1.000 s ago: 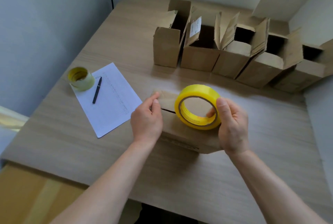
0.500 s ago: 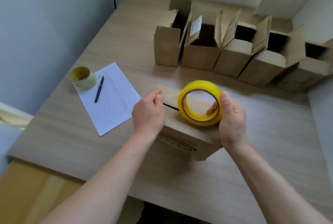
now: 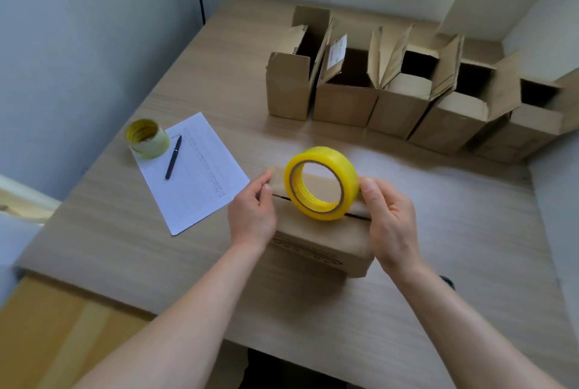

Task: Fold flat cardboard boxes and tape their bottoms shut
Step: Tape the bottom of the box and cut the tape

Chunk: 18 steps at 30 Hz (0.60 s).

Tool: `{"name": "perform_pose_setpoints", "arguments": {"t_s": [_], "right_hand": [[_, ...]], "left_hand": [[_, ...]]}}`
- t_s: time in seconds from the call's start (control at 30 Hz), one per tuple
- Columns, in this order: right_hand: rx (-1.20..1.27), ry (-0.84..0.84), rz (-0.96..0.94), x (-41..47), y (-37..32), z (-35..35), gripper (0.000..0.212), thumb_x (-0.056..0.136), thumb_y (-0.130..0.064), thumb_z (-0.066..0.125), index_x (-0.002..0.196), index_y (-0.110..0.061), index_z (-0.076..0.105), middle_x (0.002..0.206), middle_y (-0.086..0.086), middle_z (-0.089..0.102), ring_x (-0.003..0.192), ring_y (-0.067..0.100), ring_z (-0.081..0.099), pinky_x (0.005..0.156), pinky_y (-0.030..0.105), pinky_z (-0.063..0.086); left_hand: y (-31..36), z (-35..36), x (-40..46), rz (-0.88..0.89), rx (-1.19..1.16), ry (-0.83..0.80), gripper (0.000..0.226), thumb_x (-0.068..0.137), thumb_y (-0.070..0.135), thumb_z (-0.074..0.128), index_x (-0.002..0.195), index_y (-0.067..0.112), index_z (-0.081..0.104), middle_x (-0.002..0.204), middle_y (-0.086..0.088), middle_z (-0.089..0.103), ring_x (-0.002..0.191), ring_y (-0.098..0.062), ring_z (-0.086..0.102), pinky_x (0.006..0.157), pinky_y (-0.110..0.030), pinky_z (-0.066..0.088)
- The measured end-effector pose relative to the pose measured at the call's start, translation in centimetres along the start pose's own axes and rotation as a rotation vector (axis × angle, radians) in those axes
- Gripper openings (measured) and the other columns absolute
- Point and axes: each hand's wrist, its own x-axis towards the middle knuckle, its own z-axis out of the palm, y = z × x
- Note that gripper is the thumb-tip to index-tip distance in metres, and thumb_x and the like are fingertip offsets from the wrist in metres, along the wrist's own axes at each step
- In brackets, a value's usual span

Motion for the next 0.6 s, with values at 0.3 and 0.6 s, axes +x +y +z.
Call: {"name": "perform_pose_setpoints", "arguments": {"t_s": [0.3,0.6], "right_hand": [[0.344,0.071,1.161,-1.1,5.7,-1.0,0.051,0.083,-0.067,0.045,0.112,-0.031,0.065,0.107,0.006,0.071,0.092,0.029,0.068,0.074,0.044,0.054],[0.497,0.014,0.989,-1.1,6.5,0.3,0.038,0.086,-0.051,0.057,0.099,-0.019,0.072,0.091,0.005,0.075,0.076,0.025,0.073,0.064,0.037,0.058]], "left_hand": [[0.9,0.2,-0.4,0.006,0.014,-0.002,0.032,0.099,0.014,0.048,0.125,0.019,0.067,0.122,0.006,0.068,0.115,-0.008,0.06,0.099,-0.022,0.044],[0.7,-0.3,-0.6,0.055,0.108,0.008,0.033,0.098,0.016,0.049,0.124,0.022,0.067,0.113,0.005,0.072,0.106,-0.012,0.064,0.093,-0.027,0.048]]}}
